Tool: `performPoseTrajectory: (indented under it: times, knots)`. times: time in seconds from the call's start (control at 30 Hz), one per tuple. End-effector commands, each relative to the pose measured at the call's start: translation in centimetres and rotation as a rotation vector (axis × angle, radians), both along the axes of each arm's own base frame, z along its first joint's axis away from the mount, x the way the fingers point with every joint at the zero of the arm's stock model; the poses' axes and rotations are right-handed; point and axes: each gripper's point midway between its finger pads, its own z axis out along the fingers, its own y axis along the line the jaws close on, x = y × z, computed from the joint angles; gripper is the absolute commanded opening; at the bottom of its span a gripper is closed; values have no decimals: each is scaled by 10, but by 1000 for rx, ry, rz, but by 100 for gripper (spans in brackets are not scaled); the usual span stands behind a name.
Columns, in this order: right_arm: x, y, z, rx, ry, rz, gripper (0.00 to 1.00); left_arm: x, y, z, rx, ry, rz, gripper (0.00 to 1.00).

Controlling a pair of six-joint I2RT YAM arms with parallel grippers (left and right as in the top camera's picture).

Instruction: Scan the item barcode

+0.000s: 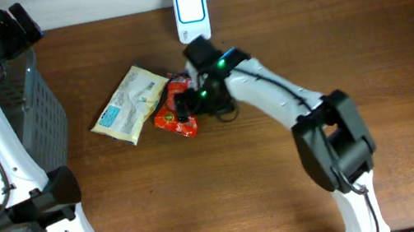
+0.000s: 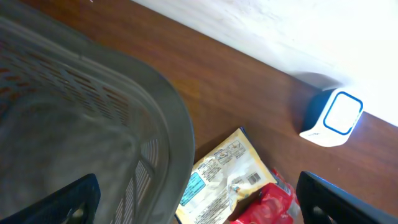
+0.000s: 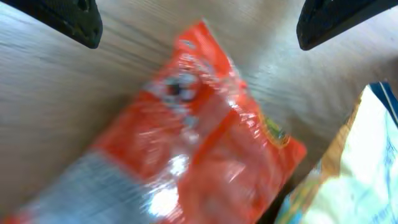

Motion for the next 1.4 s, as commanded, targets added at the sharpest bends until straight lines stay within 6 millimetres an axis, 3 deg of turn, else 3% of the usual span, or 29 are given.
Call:
performPoseTrajectory:
  times: [0.0,0.03,0.1,0.17,0.2,0.23,0.27,0.3,0.37,0.57,0.63,0.7,0.77,0.83,0.9,1.0,1.03,1.1,1.13,1.17,1.23,1.33,1.37]
  knots:
    - [-9,5,-37,-57,67,-114,99,-1,0,4,2,-12,-12,99]
    - [-9,4,-44,-73,76,-139,100,-1,0,4,2,-12,-12,99]
    - [-8,4,-51,-78,78,-146,82,-1,0,4,2,-12,-12,99]
    - [-1,3,-51,-85,45,-154,45,-1,0,4,2,-12,-12,99]
    - [8,-3,-52,-121,-5,-169,39,-1,0,4,2,-12,-12,99]
    - [9,-4,-53,-130,-12,-165,10,-1,0,4,2,-12,-12,99]
    - [10,-6,-53,-143,-30,-145,4,-1,0,4,2,-12,-12,99]
    - [13,-10,-53,-168,-50,-136,4,-1,0,4,2,-12,-12,99]
    - [19,-39,-48,-323,-105,-178,4,-1,0,4,2,-12,-12,99]
    - [15,-102,58,-560,-262,-255,4,-1,-1,4,2,-12,-13,99]
    - [13,-128,94,-651,-346,-297,4,-1,-1,4,2,-12,-13,99]
    - [13,-169,129,-856,-466,-346,4,-1,-1,4,2,-12,-13,99]
    - [10,-188,139,-972,-493,-343,4,-1,-1,4,2,-12,-13,99]
    - [10,-189,141,-985,-500,-344,4,-1,-1,4,2,-12,-13,99]
    - [16,-172,132,-863,-486,-382,4,-1,-1,4,2,-12,-13,99]
    - [34,-114,89,-609,-418,-266,4,-1,-1,4,2,-12,-13,99]
    - [31,-115,81,-627,-393,-260,4,-1,-1,4,2,-12,-13,99]
    - [15,-135,103,-667,-369,-342,8,-1,-1,4,2,-12,-13,99]
    - [7,-141,119,-675,-369,-340,15,-1,-1,4,2,-12,-13,99]
    - [-1,-141,128,-658,-358,-297,41,-1,-1,4,2,-12,-13,99]
    - [-35,-116,109,-569,-223,85,86,-1,-1,4,2,-12,-13,99]
    - [-61,-131,53,-638,-93,147,90,-1,-1,4,2,-12,-13,99]
    - [-67,-137,25,-657,-74,153,90,-1,-1,4,2,-12,-13,99]
